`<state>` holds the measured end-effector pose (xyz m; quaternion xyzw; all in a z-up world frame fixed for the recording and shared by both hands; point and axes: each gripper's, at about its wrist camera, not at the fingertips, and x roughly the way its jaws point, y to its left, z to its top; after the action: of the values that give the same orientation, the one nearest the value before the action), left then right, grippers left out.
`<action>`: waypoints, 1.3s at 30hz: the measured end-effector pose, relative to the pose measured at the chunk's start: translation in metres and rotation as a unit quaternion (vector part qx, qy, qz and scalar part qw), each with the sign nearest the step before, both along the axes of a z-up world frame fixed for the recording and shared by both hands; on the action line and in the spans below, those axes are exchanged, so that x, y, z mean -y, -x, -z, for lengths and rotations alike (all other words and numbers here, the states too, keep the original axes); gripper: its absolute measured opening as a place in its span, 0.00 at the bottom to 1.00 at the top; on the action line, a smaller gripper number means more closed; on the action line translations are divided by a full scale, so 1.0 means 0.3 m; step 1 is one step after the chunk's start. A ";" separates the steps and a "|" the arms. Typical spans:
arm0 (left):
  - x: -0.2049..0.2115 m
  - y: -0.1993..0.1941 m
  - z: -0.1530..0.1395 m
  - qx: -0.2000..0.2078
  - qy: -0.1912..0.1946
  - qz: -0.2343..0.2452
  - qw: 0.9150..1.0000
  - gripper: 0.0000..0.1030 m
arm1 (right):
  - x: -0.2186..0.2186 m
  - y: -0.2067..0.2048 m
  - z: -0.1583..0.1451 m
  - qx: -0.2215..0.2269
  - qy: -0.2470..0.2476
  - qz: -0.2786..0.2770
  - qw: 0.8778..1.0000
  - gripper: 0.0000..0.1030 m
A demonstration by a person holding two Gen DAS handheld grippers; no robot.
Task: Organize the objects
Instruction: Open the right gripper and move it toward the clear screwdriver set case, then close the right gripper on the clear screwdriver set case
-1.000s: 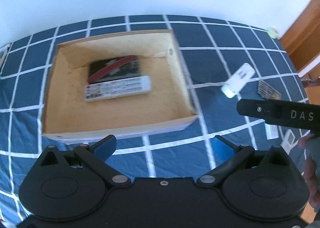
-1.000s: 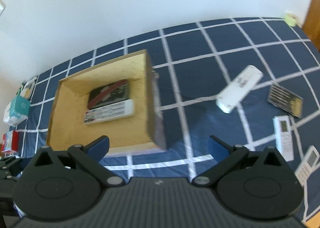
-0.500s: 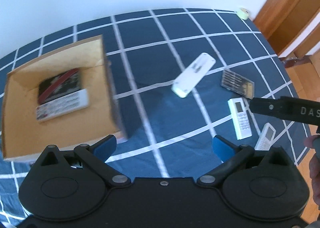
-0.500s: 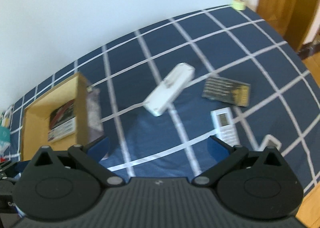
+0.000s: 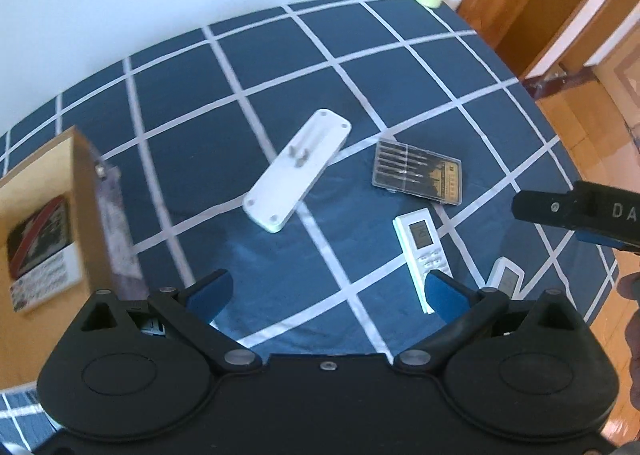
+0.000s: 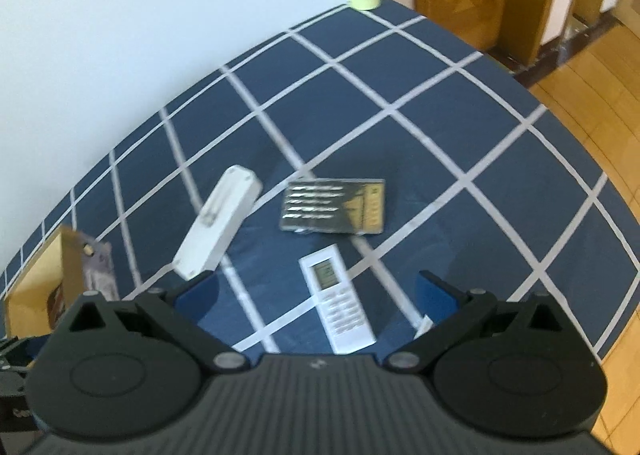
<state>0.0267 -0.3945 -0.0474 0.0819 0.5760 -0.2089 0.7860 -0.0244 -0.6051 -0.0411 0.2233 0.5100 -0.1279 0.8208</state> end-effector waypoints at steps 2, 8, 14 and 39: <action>0.034 -0.022 0.021 -0.005 -0.005 0.007 1.000 1.00 | 0.031 -0.010 0.017 -0.005 -0.003 0.014 1.000 1.00; 0.129 -0.094 0.091 -0.023 -0.024 0.035 0.999 1.00 | 0.093 -0.065 0.082 -0.021 -0.014 0.027 0.999 1.00; 0.214 -0.177 0.175 -0.041 -0.039 0.064 0.996 1.00 | 0.138 -0.146 0.162 -0.042 -0.031 0.039 0.998 1.00; 0.482 -0.390 0.482 -0.115 -0.055 0.121 0.984 0.90 | 0.243 -0.431 0.495 -0.122 -0.065 0.036 0.990 0.87</action>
<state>0.1438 -0.5392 -0.1919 0.1695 0.6592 -0.2783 0.6777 0.1051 -0.6781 -0.1896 0.2777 0.6048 -0.1502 0.7312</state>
